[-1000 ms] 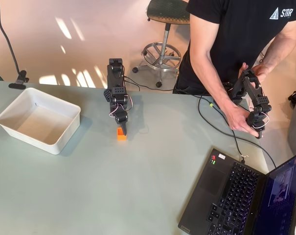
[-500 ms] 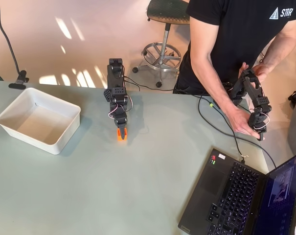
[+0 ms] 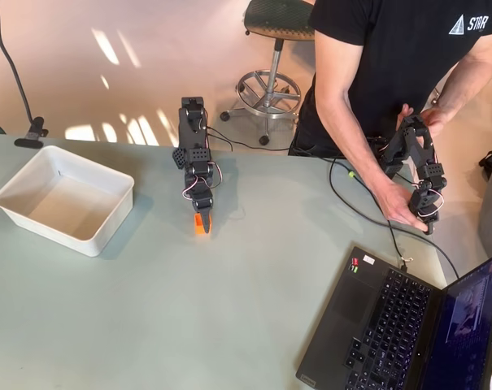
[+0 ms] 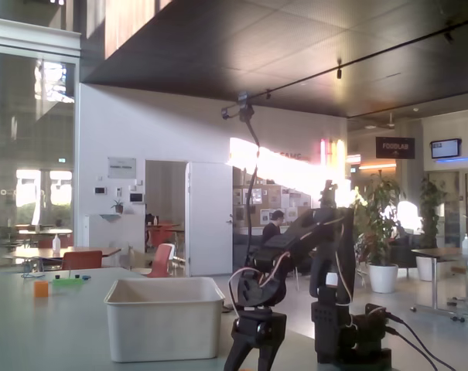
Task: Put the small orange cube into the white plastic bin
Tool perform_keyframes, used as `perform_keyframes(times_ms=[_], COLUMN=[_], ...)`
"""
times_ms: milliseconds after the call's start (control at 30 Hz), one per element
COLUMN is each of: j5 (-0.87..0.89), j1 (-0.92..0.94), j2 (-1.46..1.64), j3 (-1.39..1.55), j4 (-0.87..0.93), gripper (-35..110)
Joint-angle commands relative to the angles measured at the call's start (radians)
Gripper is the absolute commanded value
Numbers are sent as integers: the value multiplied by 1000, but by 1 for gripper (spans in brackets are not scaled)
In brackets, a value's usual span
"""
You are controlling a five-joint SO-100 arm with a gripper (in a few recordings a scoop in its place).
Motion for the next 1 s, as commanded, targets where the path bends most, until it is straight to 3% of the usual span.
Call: perform_keyframes(times_ms=[0,467,700,967], j5=[-8,-8,-8,-9], j1=[0,8,18,20], j2=[8,8,32,244], j3=[-2,6,-6,-38], j4=[-6,8,20,190], gripper=[50,17,15,15])
